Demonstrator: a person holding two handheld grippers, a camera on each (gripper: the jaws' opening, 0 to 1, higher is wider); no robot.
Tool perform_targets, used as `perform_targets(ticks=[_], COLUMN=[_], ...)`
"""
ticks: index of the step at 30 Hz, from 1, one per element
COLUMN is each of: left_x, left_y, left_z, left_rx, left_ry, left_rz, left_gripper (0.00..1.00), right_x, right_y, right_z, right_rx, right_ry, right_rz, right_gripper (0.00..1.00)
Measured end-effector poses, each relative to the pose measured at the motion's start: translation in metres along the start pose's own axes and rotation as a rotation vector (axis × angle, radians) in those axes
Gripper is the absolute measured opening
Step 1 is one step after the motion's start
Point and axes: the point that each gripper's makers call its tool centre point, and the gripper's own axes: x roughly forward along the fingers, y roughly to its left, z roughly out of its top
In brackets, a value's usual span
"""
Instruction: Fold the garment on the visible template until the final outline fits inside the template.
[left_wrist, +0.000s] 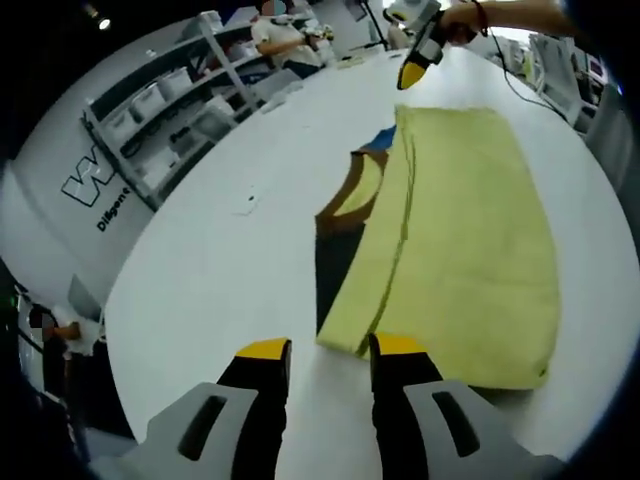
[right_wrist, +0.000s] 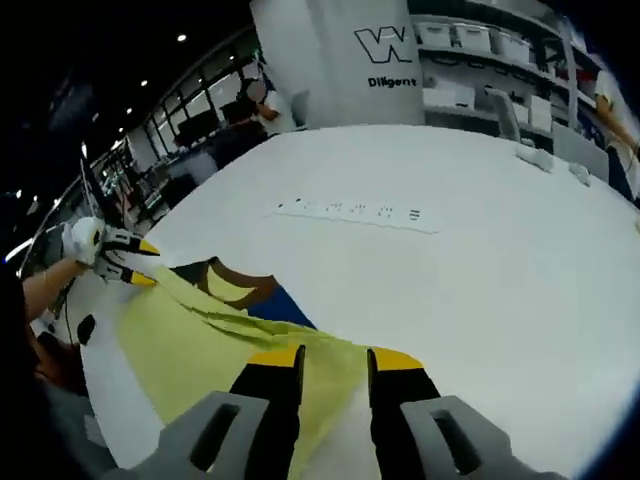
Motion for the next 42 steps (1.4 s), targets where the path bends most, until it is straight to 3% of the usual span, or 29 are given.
perform_targets(ticks=[3,5,9,13,16,24,28,34,42], left_x=[0.000,0.001,0.005,0.010,0.014,0.026,0.032,0.034,0.037], left_y=[0.000,0.000,0.003,0.010,0.014,0.014,0.009,0.010,0.011], left_z=[-0.002,-0.001,-0.003,-0.005,0.000,0.004,-0.001,-0.005,-0.004], left_rx=[0.000,-0.041,-0.147,-0.240,-0.334,-0.374,-0.347,-0.399,-0.470], left_ry=[0.003,-0.016,-0.035,-0.054,-0.104,-0.123,-0.078,-0.069,-0.073], left_rz=[0.001,-0.008,-0.015,-0.005,-0.013,-0.042,-0.058,-0.048,-0.035], left_gripper=[0.32,0.32,0.32,0.30,0.27,0.20,0.15,0.06,0.02], right_x=[0.002,0.006,0.016,0.023,0.026,0.035,0.038,0.039,0.040], right_y=[-0.001,-0.003,-0.012,-0.015,-0.016,-0.013,-0.013,-0.013,-0.010], right_z=[-0.006,-0.010,-0.020,-0.022,-0.022,-0.025,-0.027,-0.029,-0.030], right_rx=[-0.020,-0.014,0.111,0.175,0.207,0.284,0.297,0.330,0.342], right_ry=[0.016,0.018,0.022,0.018,0.018,0.035,0.042,0.044,0.046], right_rz=[0.009,0.011,0.004,0.011,0.013,0.033,0.035,0.038,0.052], right_gripper=[0.28,0.28,0.29,0.29,0.27,0.21,0.16,0.08,0.00])
